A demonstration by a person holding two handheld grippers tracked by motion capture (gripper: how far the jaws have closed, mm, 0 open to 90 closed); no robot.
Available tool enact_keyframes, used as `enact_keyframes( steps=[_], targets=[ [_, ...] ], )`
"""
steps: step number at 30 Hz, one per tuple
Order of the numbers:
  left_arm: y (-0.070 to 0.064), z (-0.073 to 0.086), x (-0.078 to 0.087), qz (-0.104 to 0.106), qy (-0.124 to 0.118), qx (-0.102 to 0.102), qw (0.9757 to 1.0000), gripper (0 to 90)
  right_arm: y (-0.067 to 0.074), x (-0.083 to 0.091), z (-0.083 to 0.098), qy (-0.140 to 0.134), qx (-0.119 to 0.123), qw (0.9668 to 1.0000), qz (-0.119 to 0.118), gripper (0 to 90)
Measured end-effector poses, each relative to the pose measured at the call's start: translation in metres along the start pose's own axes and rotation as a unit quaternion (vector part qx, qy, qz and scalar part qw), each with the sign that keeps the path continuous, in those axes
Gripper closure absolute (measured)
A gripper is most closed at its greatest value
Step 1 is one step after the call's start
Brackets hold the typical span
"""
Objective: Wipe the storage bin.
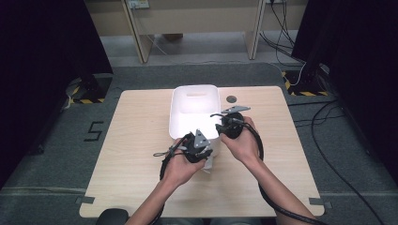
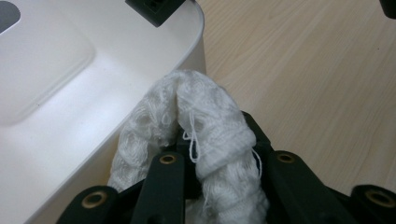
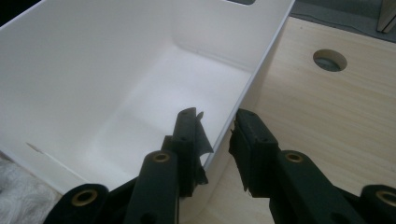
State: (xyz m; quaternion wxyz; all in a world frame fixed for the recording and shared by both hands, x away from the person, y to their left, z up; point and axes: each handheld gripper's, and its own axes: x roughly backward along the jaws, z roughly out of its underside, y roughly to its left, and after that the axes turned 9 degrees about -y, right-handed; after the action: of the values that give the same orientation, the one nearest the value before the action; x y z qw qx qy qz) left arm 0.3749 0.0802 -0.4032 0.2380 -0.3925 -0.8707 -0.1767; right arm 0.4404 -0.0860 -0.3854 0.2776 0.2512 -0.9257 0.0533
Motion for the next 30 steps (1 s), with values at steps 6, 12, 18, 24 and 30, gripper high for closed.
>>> enact_keyframes(
  steps=[6,12,18,24,30],
  targets=[
    [-0.003,-0.006,0.001,0.0,-0.004,-0.006,1.0,74.5,0.0,0.0,0.0,0.001,0.0,1.0,-0.001,71.1],
    [-0.002,-0.006,-0.001,0.002,-0.004,-0.004,1.0,74.5,0.0,0.0,0.0,0.0,0.0,1.0,0.0,71.1],
    [-0.003,-0.004,-0.006,0.006,0.003,-0.006,1.0,74.6,0.0,0.0,0.0,0.0,-0.001,1.0,0.0,71.1],
    [-0.004,-0.002,-0.01,0.006,0.007,-0.01,0.9999,74.7,0.0,0.0,0.0,0.0,-0.001,1.0,0.0,71.1],
    [-0.007,0.004,-0.015,0.003,0.01,-0.021,0.9997,74.7,0.0,0.0,0.0,0.0,-0.001,1.0,0.0,71.1]
  ],
)
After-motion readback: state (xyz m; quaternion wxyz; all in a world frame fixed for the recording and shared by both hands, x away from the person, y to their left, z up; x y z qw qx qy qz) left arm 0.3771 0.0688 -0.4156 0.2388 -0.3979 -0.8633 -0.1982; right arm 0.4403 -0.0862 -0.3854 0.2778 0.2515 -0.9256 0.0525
